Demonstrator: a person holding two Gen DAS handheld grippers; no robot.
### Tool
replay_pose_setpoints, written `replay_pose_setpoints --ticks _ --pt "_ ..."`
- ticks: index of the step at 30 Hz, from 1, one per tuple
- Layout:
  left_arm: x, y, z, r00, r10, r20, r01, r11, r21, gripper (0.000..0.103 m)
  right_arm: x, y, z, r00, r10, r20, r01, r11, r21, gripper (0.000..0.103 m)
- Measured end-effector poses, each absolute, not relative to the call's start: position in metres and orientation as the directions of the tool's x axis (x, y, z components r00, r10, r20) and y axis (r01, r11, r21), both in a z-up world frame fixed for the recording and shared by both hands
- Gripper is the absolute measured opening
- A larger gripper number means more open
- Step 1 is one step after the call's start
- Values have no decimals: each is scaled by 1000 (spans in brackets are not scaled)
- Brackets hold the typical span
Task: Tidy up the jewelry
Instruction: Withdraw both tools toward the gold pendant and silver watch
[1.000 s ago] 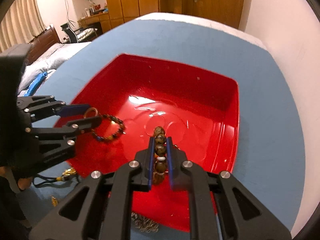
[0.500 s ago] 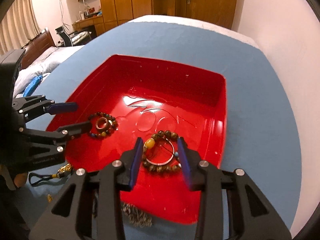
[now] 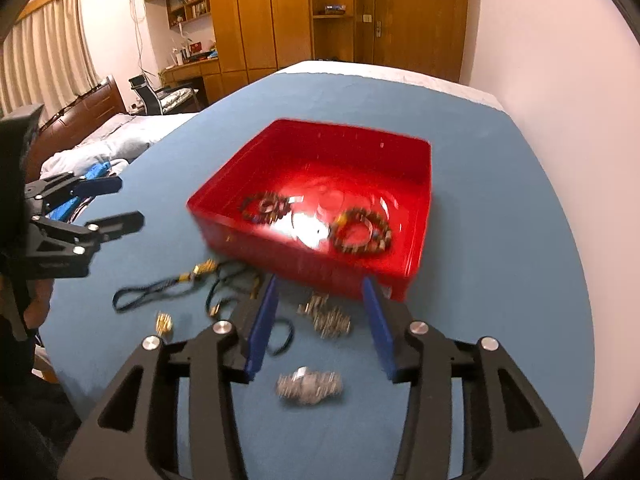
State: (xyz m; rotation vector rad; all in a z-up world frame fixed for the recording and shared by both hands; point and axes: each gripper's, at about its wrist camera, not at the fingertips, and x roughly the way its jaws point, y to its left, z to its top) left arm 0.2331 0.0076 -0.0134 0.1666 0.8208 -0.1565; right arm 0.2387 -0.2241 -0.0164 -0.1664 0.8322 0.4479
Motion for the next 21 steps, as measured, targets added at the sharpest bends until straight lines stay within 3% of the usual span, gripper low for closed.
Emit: replay_pose_setpoints --ticks 8,18,21 --pt "173 1 -46 632 -109 -767 253 965 71 80 185 -232 -52 571 288 -769 -398 916 48 47" --pt "163 -10 -87 557 -170 -813 266 964 -20 80 165 -233 -87 540 295 -788 -365 926 97 48" --pt "168 -16 -102 531 -176 -829 274 961 -28 74 166 -232 -94 538 289 -792 -359 929 96 48"
